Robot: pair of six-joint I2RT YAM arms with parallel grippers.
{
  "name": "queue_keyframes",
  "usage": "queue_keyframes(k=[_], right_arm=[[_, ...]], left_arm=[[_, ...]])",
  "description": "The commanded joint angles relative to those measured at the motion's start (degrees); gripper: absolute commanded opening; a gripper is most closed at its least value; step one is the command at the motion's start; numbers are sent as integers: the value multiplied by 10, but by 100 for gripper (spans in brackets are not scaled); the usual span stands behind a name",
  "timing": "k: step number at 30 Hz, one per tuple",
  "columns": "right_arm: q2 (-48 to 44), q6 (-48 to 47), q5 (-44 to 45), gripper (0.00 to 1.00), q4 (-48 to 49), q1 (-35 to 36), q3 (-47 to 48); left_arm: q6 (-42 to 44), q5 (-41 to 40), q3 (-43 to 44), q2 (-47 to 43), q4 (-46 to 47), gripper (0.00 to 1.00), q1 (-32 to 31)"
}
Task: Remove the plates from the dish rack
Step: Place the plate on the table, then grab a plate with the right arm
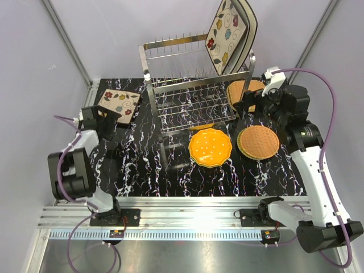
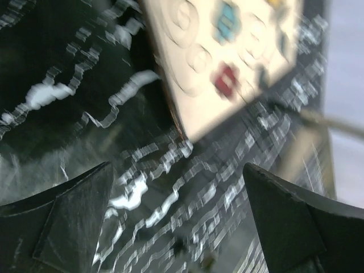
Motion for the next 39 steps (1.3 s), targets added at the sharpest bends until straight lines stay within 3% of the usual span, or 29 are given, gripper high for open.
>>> queue_keyframes(k=[1,7,12,16,19,22,26,32,39], right_arm=[[-11,-1,-57,100,-13,-3,64],[34,66,-101,100,-36,-4,169],[121,147,-155,99,-84,-2,288],[199,184,-139,94,-135,7,395],[241,182,-94,92,-154,41,456],[265,163,15,90,-160,94,487],[272,142,128,85,-119,141,481],[306,109,318,87,-87,180,488],[342,109,370,89,-80,184,525]], left_arm=[[71,94,-46,-61,89,99,-1],[128,152,-118,-180,103,99,-3],[170,169,-141,-257,69,99,-12],[192,161,-146,-333,17,99,-15],[194,146,-156,-384,-12,99,-14],[190,135,-163,-425,-30,99,-15],[191,125,-165,-457,-53,99,-15],[193,117,-171,-487,-77,99,-15],[188,114,-179,-502,-80,99,-15]])
